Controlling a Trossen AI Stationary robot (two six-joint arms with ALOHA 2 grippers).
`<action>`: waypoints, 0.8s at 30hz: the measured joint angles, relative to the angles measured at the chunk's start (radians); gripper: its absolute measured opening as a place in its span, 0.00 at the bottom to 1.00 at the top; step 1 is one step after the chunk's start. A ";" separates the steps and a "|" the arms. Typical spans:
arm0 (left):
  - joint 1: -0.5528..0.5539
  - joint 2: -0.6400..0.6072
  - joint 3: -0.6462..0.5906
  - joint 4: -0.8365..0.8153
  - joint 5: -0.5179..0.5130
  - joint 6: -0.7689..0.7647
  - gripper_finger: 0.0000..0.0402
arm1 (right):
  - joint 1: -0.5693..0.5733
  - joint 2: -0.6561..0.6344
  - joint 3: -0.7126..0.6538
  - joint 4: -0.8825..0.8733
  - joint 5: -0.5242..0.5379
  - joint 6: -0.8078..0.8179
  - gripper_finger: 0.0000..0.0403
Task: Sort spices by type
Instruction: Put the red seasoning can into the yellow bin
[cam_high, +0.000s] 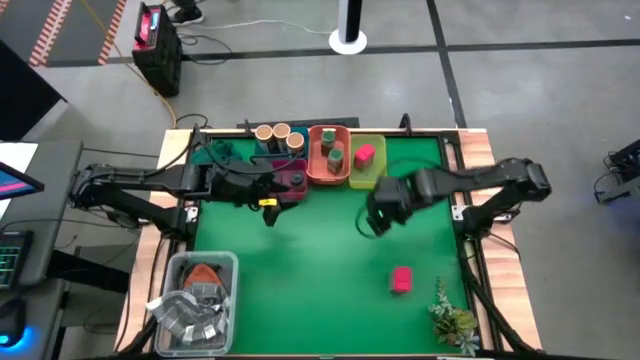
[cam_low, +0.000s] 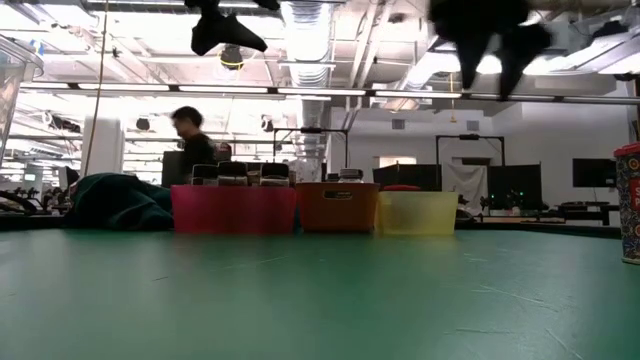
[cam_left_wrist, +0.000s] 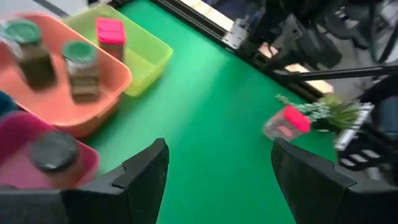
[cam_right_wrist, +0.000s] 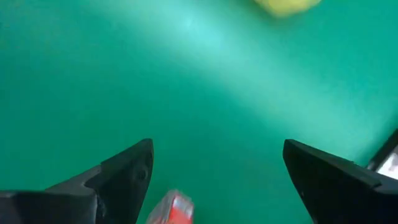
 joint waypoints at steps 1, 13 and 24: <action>-0.005 0.000 0.000 0.001 0.013 -0.021 0.67 | 0.039 -0.012 -0.023 -0.001 0.001 0.061 0.96; -0.073 0.000 0.000 0.015 0.042 -0.150 0.67 | 0.406 -0.015 -0.170 0.077 0.007 0.759 0.96; -0.099 0.000 0.000 0.031 0.039 -0.164 0.67 | 0.530 0.136 -0.170 0.168 0.007 0.964 0.96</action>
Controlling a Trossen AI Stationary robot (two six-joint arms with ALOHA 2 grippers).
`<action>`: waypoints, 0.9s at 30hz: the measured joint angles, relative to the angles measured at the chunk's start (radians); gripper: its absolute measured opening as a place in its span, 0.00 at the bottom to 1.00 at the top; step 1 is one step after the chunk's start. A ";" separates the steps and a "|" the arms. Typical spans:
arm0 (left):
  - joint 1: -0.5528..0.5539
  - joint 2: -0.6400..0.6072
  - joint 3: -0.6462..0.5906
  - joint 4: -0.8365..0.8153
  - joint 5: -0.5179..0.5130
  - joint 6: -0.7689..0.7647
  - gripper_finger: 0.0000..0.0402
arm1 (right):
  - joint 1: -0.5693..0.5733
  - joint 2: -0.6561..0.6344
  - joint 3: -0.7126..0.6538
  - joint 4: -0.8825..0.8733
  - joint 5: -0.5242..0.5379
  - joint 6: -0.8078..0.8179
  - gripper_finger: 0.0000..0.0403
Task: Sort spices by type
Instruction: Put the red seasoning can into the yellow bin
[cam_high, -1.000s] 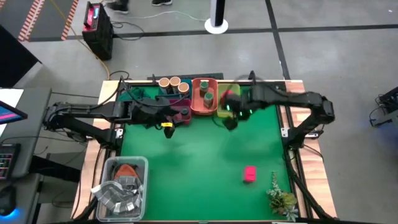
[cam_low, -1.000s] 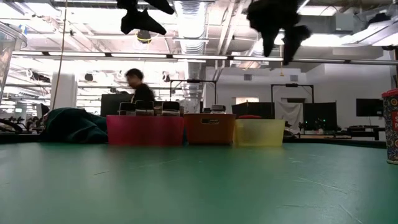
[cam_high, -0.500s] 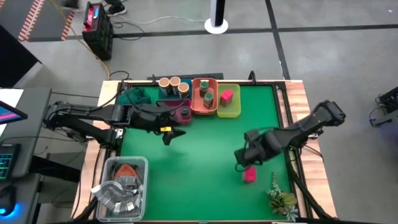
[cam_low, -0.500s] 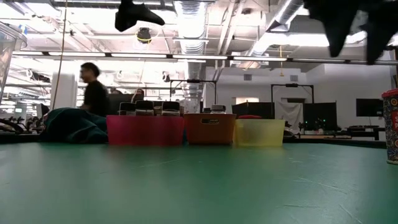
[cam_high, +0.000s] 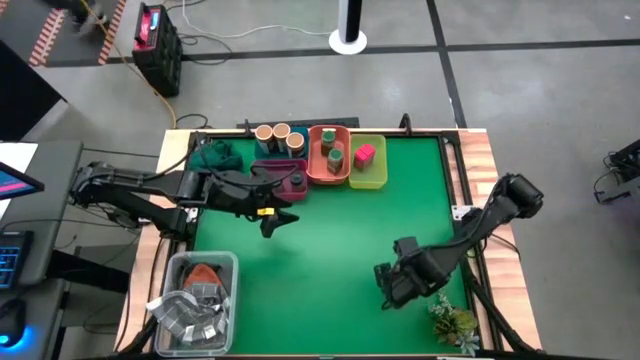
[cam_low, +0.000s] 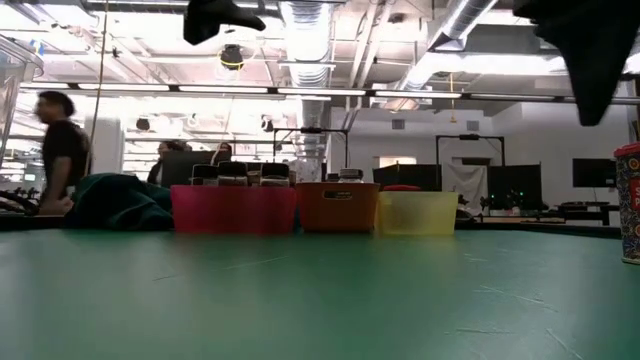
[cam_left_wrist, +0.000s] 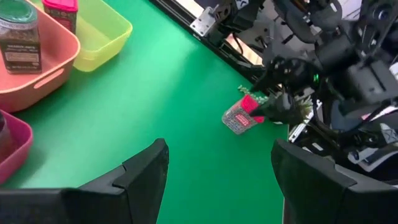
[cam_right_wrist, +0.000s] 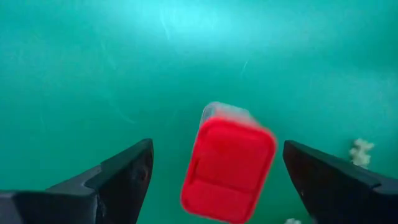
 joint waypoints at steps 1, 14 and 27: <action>0.000 0.000 0.000 -0.001 0.000 -0.002 0.67 | 0.008 0.011 0.000 0.013 0.000 0.019 0.96; -0.001 0.000 0.000 -0.004 0.013 -0.005 0.67 | 0.075 0.093 -0.009 0.103 -0.011 0.144 0.95; -0.001 0.000 0.000 -0.043 0.014 0.004 0.67 | 0.065 0.104 -0.055 0.140 -0.026 0.078 0.72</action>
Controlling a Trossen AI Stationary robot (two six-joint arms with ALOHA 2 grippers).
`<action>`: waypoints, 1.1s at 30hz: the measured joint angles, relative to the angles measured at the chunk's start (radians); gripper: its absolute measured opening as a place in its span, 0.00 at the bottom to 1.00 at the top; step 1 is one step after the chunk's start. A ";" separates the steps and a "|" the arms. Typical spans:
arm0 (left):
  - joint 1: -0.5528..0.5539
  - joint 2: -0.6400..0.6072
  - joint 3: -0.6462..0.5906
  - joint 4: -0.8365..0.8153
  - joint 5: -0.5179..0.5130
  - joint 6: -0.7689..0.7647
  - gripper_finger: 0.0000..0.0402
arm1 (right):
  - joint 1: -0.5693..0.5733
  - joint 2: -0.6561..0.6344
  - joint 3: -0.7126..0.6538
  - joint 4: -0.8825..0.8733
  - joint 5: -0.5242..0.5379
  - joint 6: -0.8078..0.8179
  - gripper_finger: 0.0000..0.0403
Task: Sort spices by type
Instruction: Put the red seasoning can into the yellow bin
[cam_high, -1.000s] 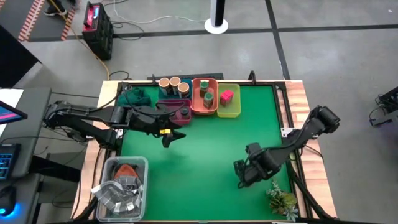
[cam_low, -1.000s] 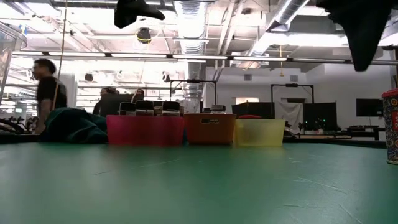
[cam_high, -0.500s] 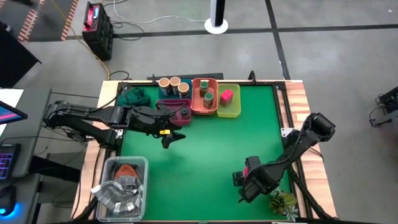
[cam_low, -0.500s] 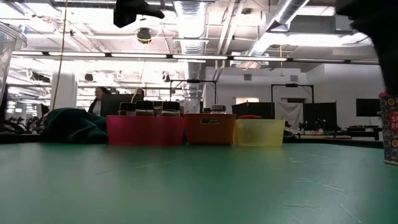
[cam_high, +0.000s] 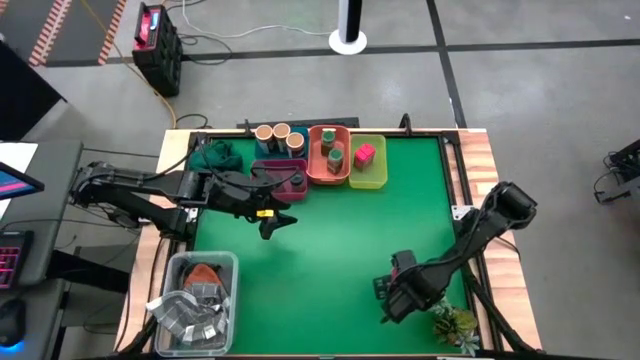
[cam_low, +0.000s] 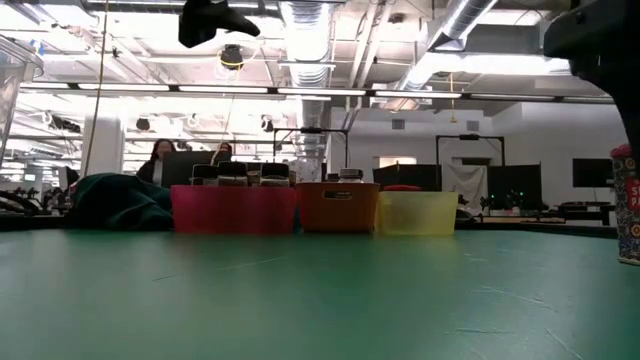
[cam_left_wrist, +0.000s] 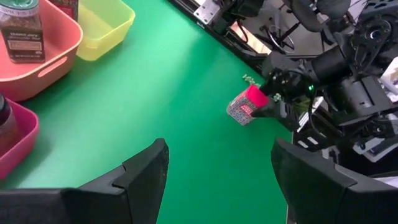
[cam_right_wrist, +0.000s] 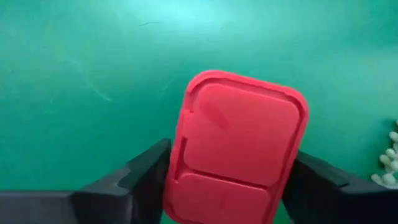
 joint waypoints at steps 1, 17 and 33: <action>0.000 0.000 0.000 0.000 0.000 0.003 0.67 | -0.003 0.000 0.000 0.006 -0.001 -0.023 0.69; 0.010 -0.089 0.002 0.087 -0.048 0.088 0.67 | -0.336 -0.124 0.045 -0.154 -0.001 -0.852 0.62; 0.018 -0.048 0.001 0.024 -0.105 0.245 0.67 | -0.911 -0.246 0.156 -0.182 0.027 -1.943 0.61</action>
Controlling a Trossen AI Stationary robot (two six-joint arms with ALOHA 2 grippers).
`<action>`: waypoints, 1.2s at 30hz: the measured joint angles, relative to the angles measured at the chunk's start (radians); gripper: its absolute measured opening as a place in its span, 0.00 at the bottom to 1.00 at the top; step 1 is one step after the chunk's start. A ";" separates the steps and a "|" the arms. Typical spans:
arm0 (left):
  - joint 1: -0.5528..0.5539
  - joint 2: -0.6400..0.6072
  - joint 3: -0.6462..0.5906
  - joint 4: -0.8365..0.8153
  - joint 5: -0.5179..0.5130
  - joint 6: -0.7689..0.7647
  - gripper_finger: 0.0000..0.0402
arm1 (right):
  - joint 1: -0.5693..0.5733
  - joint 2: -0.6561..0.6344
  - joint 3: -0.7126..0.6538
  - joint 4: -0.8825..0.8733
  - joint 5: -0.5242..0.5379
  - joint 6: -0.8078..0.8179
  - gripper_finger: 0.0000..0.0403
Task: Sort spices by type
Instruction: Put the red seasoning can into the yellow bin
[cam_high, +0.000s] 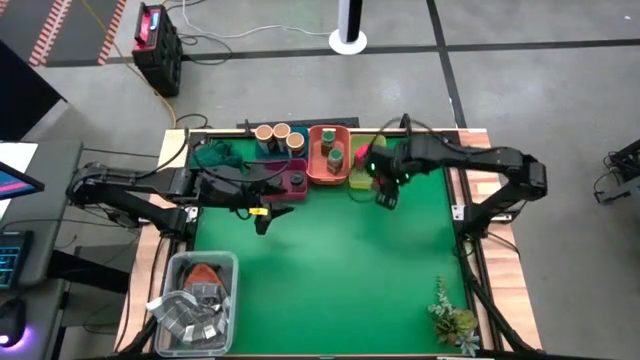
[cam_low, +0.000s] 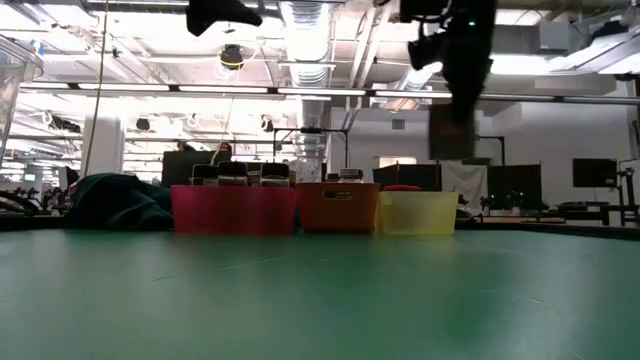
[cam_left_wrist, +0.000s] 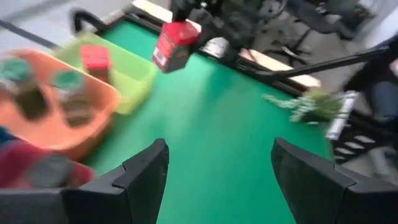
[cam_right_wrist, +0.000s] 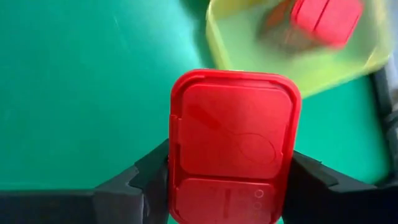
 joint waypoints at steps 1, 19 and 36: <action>0.005 -0.003 0.000 -0.007 -0.018 0.024 0.67 | -0.023 0.012 0.027 0.000 0.000 -0.061 0.61; 0.347 0.002 -0.001 -0.017 0.201 0.194 0.67 | -0.200 0.377 0.361 -0.149 0.000 -0.524 0.61; 0.414 -0.021 0.000 -0.001 0.185 0.143 0.67 | -0.328 0.423 0.361 0.019 -0.024 -0.623 0.61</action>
